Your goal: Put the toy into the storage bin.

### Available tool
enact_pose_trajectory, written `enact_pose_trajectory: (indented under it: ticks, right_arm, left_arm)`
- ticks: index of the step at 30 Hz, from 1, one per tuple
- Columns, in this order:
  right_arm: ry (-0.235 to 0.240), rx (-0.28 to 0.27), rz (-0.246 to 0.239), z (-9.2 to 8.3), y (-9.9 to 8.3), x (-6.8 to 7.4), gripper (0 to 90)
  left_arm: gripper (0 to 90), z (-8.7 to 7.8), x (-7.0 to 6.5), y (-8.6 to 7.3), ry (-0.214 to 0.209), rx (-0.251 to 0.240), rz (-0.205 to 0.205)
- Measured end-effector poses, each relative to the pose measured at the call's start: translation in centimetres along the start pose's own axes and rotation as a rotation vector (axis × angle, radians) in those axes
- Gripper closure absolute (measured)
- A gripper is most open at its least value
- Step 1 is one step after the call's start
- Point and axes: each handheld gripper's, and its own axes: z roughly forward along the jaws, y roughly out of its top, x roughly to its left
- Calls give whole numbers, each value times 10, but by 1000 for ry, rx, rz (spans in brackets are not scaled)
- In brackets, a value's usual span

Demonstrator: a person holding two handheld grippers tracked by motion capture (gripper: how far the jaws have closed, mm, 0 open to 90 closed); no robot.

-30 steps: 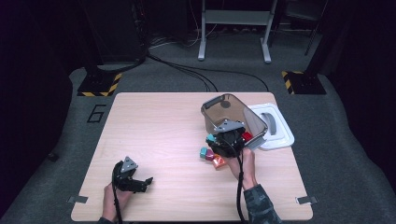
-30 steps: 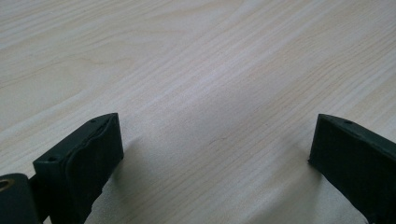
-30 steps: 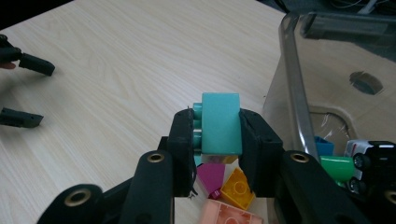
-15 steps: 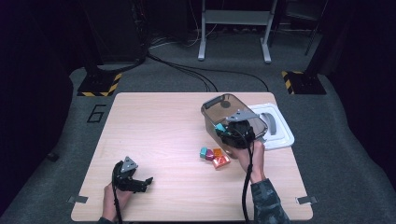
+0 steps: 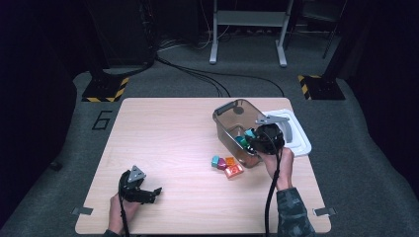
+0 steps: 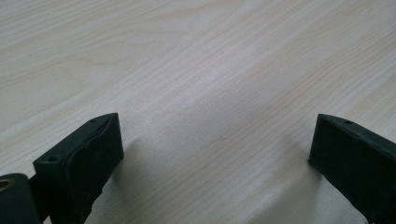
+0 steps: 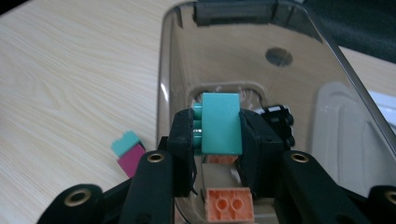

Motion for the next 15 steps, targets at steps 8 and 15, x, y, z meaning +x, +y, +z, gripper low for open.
enact_pose_trajectory:
  ticks: [8,15]
  right_arm:
    - [4,50,7,2,-12,-4,673]
    - [-1,54,16,-4,-20,-4,670]
  left_arm:
    - [25,0,0,0,0,-1,-3]
    - [25,0,0,0,1,-1,-2]
